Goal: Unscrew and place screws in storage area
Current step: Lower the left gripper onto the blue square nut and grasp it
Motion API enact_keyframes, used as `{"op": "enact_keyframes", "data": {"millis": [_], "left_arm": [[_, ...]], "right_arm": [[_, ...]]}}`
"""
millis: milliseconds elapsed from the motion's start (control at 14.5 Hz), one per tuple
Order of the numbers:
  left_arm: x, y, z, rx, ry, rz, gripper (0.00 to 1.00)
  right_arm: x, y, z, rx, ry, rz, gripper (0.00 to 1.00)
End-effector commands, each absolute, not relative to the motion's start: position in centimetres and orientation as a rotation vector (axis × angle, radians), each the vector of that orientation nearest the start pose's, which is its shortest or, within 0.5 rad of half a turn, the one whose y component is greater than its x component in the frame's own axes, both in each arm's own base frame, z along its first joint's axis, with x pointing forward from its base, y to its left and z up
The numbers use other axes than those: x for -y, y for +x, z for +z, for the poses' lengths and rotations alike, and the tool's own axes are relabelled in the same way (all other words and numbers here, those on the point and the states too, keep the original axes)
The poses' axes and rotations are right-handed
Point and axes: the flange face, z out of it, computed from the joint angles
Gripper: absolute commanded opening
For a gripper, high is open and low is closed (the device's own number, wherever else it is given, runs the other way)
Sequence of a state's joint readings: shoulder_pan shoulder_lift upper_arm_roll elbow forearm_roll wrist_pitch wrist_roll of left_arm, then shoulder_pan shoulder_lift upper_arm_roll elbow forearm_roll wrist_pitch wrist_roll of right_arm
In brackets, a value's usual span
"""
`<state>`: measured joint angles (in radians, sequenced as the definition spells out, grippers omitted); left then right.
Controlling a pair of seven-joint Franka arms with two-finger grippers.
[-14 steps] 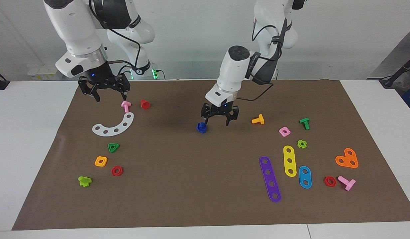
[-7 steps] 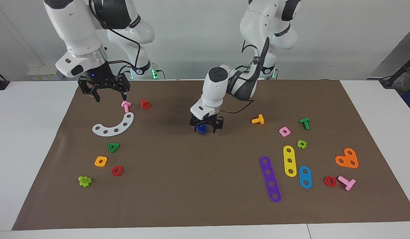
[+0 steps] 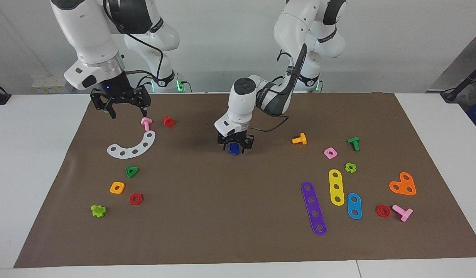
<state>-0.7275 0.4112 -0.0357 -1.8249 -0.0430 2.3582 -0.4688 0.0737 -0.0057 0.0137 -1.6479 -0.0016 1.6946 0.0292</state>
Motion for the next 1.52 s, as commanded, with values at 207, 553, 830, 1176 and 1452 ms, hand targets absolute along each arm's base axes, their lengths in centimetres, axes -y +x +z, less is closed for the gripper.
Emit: {"op": "enact_keyframes", "data": {"millis": [207, 553, 830, 1176, 1452], "left_arm": [[44.0, 47.2, 31.1, -0.543, -3.168, -0.110, 0.83], [44.5, 46.6, 31.2, -0.562, -3.164, -0.105, 0.73], [44.5, 46.4, 31.2, -0.564, -3.160, -0.092, 0.45], [44.2, 47.4, 31.9, -0.534, -3.168, -0.078, 0.07], [44.4, 50.8, 37.2, -0.444, -3.211, -0.002, 0.00]], "right_arm": [[-5.1, 56.1, 60.2, 0.071, -3.128, -0.097, 1.00], [-5.0, 56.1, 60.2, 0.073, -3.129, -0.098, 1.00], [-5.0, 56.1, 60.2, 0.071, -3.131, -0.098, 1.00], [-4.9, 56.2, 60.3, 0.072, -3.134, -0.101, 1.00], [-5.0, 56.5, 60.0, 0.048, -3.132, -0.141, 1.00]]}}
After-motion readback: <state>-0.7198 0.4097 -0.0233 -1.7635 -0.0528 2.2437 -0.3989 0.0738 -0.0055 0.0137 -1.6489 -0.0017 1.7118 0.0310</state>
